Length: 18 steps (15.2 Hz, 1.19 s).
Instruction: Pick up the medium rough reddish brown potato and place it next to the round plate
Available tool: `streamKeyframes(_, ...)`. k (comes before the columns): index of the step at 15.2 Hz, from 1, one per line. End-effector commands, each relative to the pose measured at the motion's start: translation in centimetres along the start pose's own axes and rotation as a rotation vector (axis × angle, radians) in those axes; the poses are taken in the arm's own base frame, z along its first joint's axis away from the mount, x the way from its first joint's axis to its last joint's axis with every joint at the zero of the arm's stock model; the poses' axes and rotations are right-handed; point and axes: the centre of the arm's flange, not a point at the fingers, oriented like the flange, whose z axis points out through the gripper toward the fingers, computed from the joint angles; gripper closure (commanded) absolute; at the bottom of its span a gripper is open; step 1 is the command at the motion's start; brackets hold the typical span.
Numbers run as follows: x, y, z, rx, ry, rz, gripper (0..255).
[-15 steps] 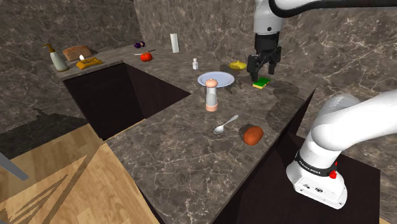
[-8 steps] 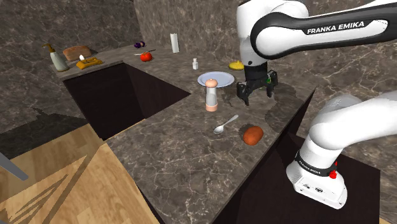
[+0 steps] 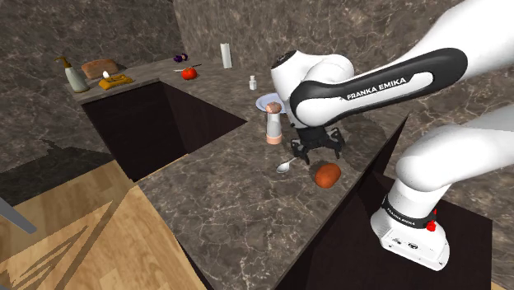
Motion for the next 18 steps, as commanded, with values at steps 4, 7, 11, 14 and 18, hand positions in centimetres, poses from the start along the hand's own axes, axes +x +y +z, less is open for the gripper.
streamKeyframes(4, -1.0, -2.6, 4.3, -0.057, -0.007, 0.142, 0)
streamKeyframes(7, -1.1, -2.5, 5.9, -0.057, -0.007, 0.142, 0)
streamKeyframes(11, -1.1, -2.4, 7.2, -0.057, -0.007, 0.142, 0)
streamKeyframes(14, -1.1, -2.4, 7.2, -0.057, -0.007, 0.142, 0)
streamKeyframes(18, -1.1, -2.4, 7.2, -0.057, -0.007, 0.142, 255)
